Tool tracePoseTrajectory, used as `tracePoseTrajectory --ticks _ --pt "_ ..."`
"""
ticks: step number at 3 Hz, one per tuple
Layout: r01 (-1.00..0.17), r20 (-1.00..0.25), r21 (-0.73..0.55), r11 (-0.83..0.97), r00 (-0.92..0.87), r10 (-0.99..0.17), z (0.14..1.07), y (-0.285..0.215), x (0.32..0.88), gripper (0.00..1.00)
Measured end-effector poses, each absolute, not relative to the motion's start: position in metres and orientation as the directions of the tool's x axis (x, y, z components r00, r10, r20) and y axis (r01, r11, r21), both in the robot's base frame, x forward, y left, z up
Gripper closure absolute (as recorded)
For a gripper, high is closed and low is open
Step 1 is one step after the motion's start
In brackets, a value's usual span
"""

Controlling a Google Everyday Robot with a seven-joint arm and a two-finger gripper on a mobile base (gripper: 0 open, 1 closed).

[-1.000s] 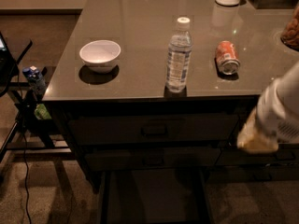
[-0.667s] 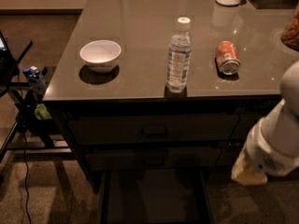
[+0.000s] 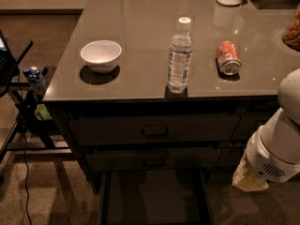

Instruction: Close bottom drawer

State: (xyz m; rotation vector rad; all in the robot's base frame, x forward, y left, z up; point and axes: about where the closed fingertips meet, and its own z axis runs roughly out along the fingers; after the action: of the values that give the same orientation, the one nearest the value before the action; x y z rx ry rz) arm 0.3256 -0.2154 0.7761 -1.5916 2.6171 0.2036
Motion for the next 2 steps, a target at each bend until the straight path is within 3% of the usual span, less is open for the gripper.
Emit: tracePoseTrajectory --ticks 2 --pt "-0.816 -0.094 0.282 0.504 -0.547 -0.832 0.66 -0.202 0.272 1.0"
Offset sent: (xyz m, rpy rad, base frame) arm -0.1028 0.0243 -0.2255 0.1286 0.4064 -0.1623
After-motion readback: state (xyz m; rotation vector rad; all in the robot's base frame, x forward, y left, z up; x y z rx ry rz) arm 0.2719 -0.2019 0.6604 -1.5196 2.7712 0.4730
